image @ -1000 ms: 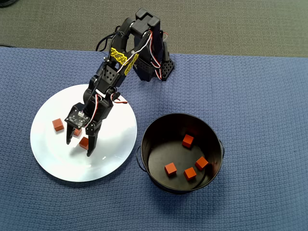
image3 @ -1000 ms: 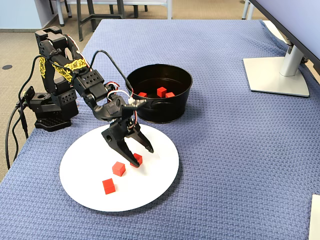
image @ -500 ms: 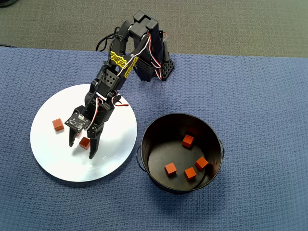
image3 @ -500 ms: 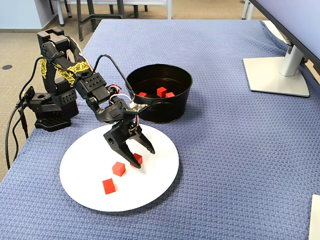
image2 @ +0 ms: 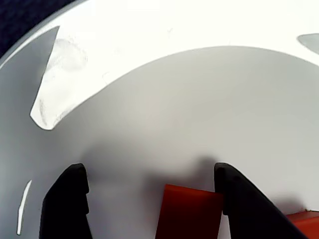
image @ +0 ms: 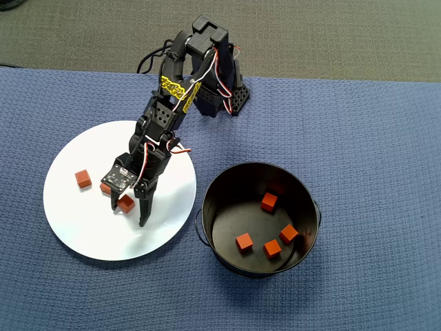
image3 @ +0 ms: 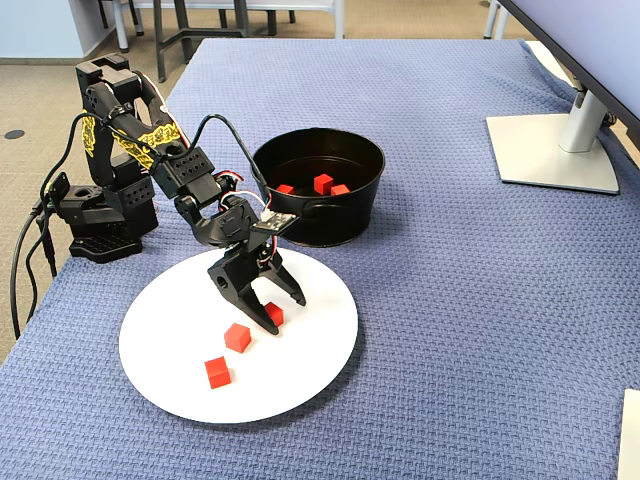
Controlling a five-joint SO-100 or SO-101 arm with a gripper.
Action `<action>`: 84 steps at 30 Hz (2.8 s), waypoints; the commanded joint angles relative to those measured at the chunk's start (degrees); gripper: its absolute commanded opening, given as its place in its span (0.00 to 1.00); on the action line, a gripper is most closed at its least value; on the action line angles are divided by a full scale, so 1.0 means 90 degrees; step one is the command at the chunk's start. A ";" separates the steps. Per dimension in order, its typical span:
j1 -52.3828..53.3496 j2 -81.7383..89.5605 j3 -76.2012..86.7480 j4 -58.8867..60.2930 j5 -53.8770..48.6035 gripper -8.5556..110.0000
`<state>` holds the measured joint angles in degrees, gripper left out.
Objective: Pick up the red cubes from the white plate and place them in the black recipient
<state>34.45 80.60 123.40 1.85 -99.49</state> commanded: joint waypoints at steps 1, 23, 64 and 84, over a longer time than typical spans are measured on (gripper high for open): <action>-0.0088 0.0332 0.0088 -0.0342 0.0068 0.29; 0.0078 0.1074 0.0498 0.0059 0.0127 0.29; 0.0166 0.1299 0.0879 -0.0068 0.0332 0.09; 0.0205 0.3496 -0.1680 0.4463 0.1895 0.07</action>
<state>37.88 103.36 113.73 34.63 -89.30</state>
